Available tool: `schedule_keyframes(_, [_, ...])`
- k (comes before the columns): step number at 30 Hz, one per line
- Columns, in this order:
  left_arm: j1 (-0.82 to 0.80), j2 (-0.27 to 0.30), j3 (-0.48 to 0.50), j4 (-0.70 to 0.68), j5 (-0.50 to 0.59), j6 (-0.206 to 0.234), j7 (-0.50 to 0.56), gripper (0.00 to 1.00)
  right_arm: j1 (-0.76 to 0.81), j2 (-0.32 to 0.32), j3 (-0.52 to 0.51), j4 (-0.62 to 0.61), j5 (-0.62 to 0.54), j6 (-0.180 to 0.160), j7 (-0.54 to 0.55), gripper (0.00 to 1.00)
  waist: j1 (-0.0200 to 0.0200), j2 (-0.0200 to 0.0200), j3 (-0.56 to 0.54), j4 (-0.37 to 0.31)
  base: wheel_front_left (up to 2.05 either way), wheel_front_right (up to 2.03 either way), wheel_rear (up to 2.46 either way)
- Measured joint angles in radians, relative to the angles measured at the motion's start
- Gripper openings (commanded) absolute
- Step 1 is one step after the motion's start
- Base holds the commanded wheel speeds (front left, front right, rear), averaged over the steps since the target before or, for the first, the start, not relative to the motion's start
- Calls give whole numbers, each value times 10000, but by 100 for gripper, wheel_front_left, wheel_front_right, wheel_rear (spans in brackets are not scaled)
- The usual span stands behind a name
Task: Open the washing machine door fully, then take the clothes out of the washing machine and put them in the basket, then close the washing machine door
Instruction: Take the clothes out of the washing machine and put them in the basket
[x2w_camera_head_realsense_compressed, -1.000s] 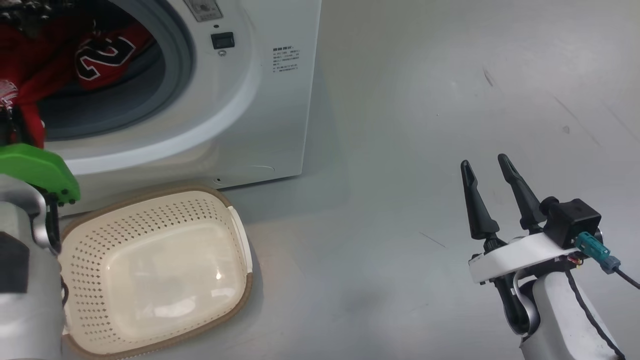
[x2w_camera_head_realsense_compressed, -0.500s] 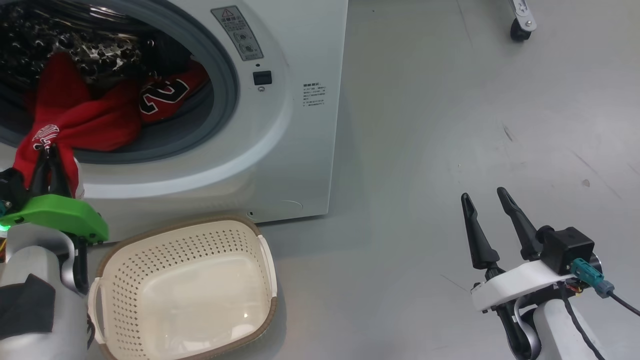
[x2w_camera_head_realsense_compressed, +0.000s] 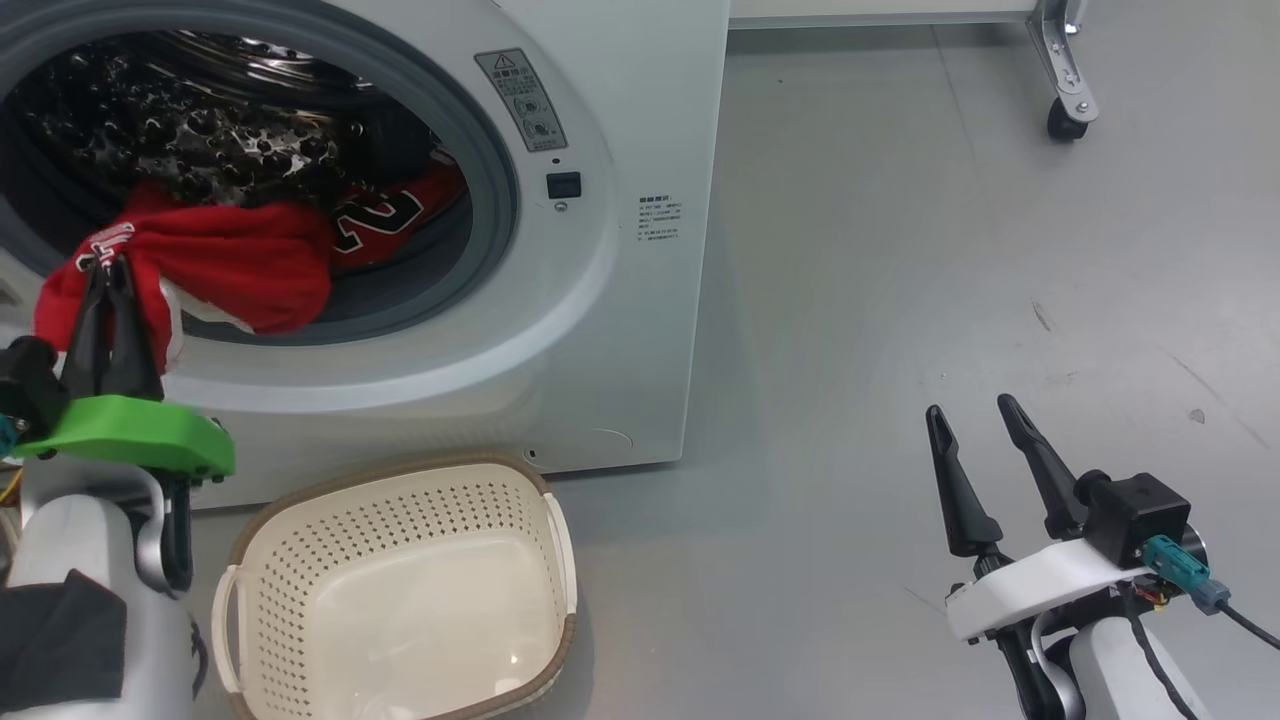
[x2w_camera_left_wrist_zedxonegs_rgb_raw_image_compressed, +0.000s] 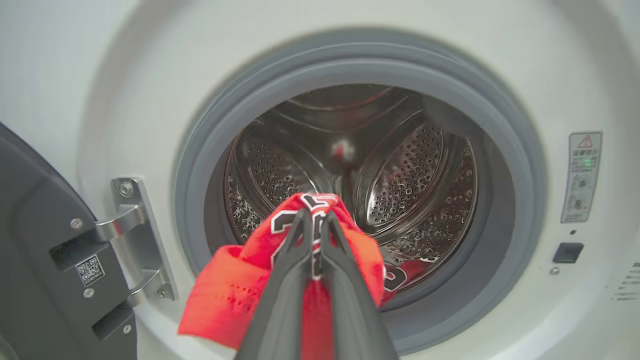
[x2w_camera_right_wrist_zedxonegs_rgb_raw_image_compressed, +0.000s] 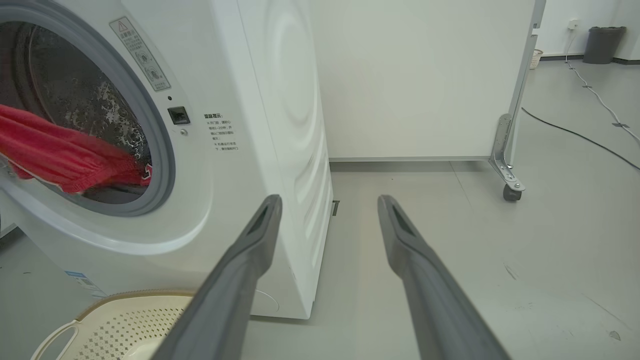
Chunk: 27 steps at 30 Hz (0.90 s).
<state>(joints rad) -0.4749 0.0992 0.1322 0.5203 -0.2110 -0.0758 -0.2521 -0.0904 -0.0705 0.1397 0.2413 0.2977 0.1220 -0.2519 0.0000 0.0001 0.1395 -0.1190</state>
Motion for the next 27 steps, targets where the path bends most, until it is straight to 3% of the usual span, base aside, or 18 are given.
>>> schedule_keyframes(11, [535,-236,96,-2376,0,-100,-19,0,68,4,-35,-100,0,0,0,100,0,0,-58,57,0,0,0])
schedule_keyframes(22, [1244,-355,8,-3298,13,-142,-44,0,161,17,-29,-151,-2,0,0,100,0,0,-54,60,0,0,0])
schedule_keyframes(27, [1963,-470,-278,-2744,33,-144,-44,0,167,27,10,-186,-2,0,0,100,0,0,-2,59,0,0,0])
